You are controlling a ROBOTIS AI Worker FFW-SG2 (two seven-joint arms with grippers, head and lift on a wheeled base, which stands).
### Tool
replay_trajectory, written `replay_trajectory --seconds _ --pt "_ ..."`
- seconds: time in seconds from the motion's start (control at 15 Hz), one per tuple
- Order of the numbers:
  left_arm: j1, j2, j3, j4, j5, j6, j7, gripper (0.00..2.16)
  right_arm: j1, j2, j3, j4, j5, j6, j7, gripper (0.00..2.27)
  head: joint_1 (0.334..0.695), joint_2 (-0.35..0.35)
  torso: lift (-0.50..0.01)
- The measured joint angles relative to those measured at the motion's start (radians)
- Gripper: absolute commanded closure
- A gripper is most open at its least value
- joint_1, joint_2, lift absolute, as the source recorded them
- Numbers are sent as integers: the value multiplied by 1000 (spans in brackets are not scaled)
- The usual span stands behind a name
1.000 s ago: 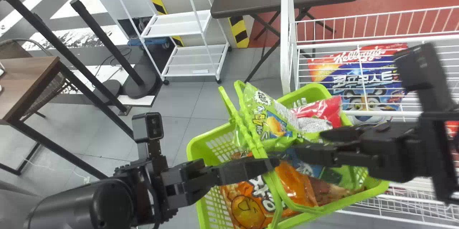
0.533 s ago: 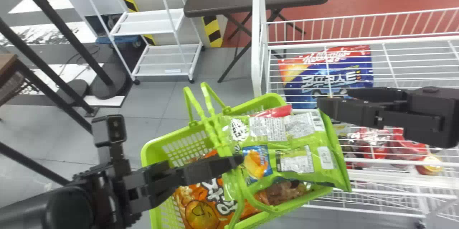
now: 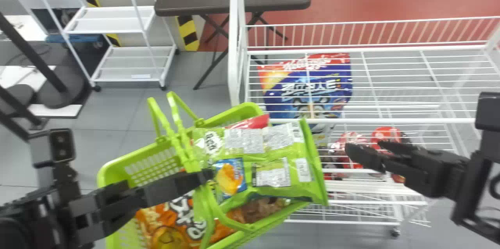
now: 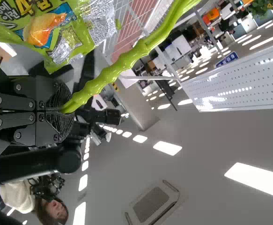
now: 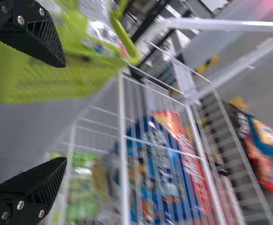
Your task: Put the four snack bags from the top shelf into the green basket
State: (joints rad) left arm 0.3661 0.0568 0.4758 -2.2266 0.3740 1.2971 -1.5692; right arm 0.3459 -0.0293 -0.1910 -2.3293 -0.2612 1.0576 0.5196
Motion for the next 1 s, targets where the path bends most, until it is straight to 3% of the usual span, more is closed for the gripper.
replay_trajectory --seconds 0.13,0.33,1.0 --pt "5 1 1 5 -1 -1 0 2148 24 -1 -2 93 48 -367 2 124 695 -38 -3" --pt "11 3 2 7 -1 -3 0 2148 36 0 8 227 111 -711 -19 124 695 -76 -3" --pt "14 3 1 -1 -3 0 0 2148 81 -1 33 331 162 -804 -72 120 695 -96 -3"
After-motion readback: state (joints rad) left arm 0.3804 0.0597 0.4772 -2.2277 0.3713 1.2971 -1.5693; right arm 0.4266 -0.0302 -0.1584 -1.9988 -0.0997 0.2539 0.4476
